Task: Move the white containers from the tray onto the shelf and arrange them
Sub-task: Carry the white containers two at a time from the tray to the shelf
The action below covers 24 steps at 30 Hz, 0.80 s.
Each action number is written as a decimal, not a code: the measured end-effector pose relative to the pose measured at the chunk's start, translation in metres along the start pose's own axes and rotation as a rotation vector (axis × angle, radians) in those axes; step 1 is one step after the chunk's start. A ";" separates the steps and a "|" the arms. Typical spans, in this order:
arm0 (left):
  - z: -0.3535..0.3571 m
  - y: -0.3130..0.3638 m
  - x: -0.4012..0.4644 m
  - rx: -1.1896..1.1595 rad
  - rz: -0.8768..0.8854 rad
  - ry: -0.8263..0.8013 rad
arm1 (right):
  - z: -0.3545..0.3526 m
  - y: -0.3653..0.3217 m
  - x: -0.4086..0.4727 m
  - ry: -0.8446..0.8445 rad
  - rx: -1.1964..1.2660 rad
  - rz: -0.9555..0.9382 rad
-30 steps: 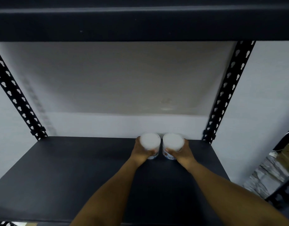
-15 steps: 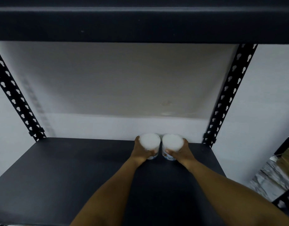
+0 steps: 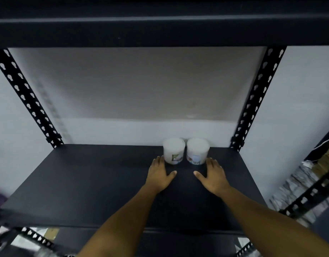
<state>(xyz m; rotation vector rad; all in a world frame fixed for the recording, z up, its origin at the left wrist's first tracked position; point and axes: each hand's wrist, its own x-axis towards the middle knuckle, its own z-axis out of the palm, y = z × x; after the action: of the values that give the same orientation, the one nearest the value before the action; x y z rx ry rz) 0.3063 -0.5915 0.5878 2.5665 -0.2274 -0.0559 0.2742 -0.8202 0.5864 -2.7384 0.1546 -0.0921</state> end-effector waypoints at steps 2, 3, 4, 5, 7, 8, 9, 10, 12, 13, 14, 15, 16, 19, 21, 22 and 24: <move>0.001 0.000 -0.010 0.147 0.025 -0.039 | 0.001 -0.005 -0.011 -0.039 -0.086 -0.024; 0.001 0.001 -0.015 0.199 0.038 -0.056 | 0.002 -0.008 -0.016 -0.058 -0.115 -0.034; 0.001 0.002 -0.019 0.236 0.048 -0.069 | 0.002 -0.010 -0.021 -0.070 -0.139 -0.042; 0.002 0.003 -0.024 0.260 0.052 -0.084 | 0.003 -0.012 -0.026 -0.080 -0.157 -0.048; 0.002 0.006 -0.032 0.284 0.050 -0.116 | 0.002 -0.015 -0.036 -0.103 -0.181 -0.054; 0.002 0.007 -0.036 0.291 0.048 -0.128 | 0.002 -0.016 -0.041 -0.113 -0.187 -0.055; 0.002 0.009 -0.042 0.293 0.045 -0.133 | 0.001 -0.017 -0.046 -0.119 -0.188 -0.055; 0.002 0.011 -0.047 0.292 0.044 -0.134 | 0.001 -0.018 -0.051 -0.122 -0.186 -0.056; 0.000 0.014 -0.059 0.281 0.041 -0.133 | -0.001 -0.018 -0.062 -0.125 -0.179 -0.063; -0.001 0.015 -0.067 0.276 0.037 -0.130 | -0.002 -0.018 -0.068 -0.124 -0.178 -0.067; -0.003 0.016 -0.074 0.273 0.033 -0.126 | -0.002 -0.019 -0.075 -0.122 -0.177 -0.072; -0.005 0.017 -0.083 0.270 0.029 -0.124 | -0.003 -0.020 -0.083 -0.121 -0.177 -0.077; -0.007 0.017 -0.092 0.267 0.024 -0.123 | -0.003 -0.021 -0.091 -0.125 -0.175 -0.083; -0.013 0.014 -0.125 0.259 0.007 -0.113 | -0.002 -0.026 -0.118 -0.141 -0.170 -0.101; -0.017 0.009 -0.149 0.253 -0.006 -0.096 | 0.001 -0.032 -0.137 -0.150 -0.155 -0.122; -0.019 0.006 -0.161 0.250 -0.016 -0.094 | 0.002 -0.035 -0.147 -0.159 -0.142 -0.135; -0.021 -0.002 -0.186 0.256 -0.045 -0.100 | 0.007 -0.043 -0.166 -0.176 -0.107 -0.153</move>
<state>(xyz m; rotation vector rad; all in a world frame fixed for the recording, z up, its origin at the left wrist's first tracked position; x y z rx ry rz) 0.1255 -0.5462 0.6032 2.8273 -0.2280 -0.1835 0.1142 -0.7582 0.5892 -2.8444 -0.1018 0.1177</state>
